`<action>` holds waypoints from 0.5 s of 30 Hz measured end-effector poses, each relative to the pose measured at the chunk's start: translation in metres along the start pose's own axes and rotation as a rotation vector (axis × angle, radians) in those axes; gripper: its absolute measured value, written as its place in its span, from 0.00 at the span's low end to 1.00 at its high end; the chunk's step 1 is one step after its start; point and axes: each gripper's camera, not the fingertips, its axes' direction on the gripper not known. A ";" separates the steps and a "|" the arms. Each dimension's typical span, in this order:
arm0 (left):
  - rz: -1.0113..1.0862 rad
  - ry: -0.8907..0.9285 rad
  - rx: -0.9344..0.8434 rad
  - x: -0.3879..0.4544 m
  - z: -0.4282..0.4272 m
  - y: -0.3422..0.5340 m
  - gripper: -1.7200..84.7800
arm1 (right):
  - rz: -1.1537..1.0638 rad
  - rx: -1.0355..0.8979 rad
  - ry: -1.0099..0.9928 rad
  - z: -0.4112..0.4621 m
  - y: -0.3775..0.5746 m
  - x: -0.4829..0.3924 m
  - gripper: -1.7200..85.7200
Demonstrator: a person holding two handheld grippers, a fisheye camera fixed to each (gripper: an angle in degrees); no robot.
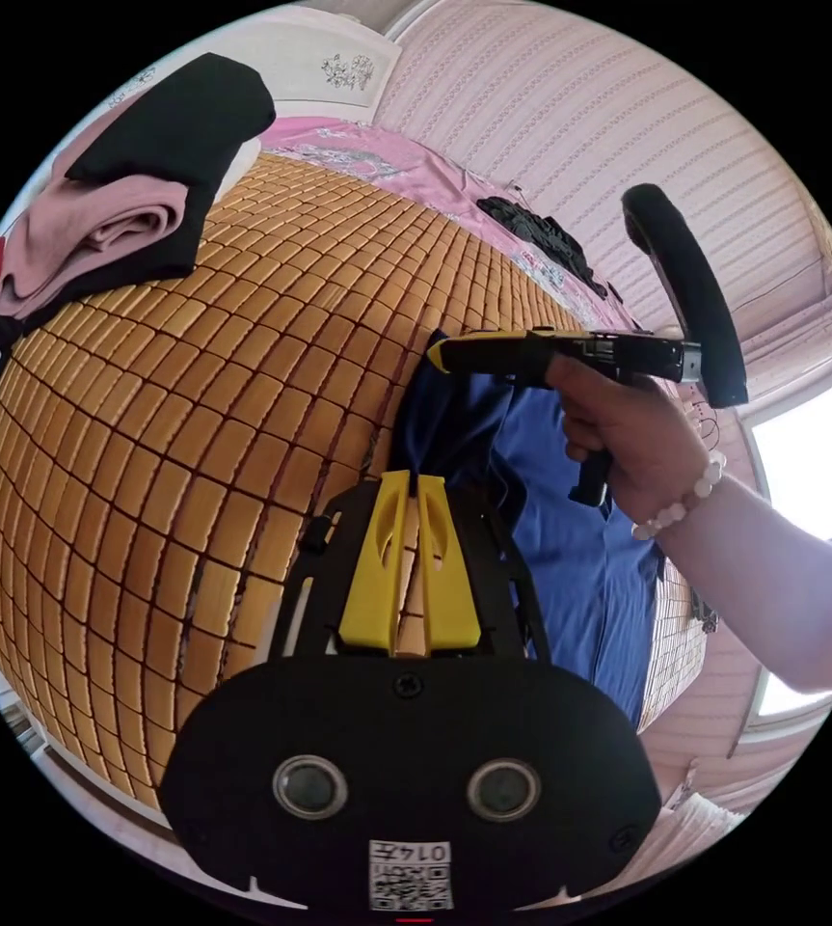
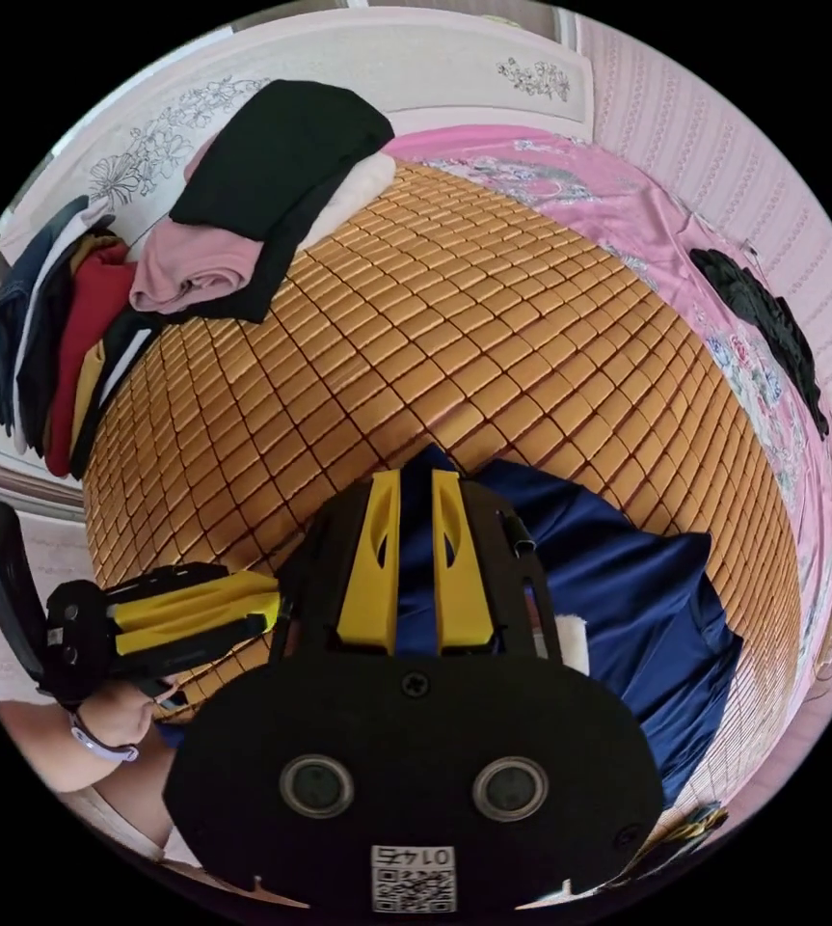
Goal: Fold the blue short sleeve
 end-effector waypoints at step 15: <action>-0.081 0.082 0.071 -0.047 -0.039 0.016 0.02 | -0.082 0.228 -0.152 -0.039 -0.017 0.015 0.07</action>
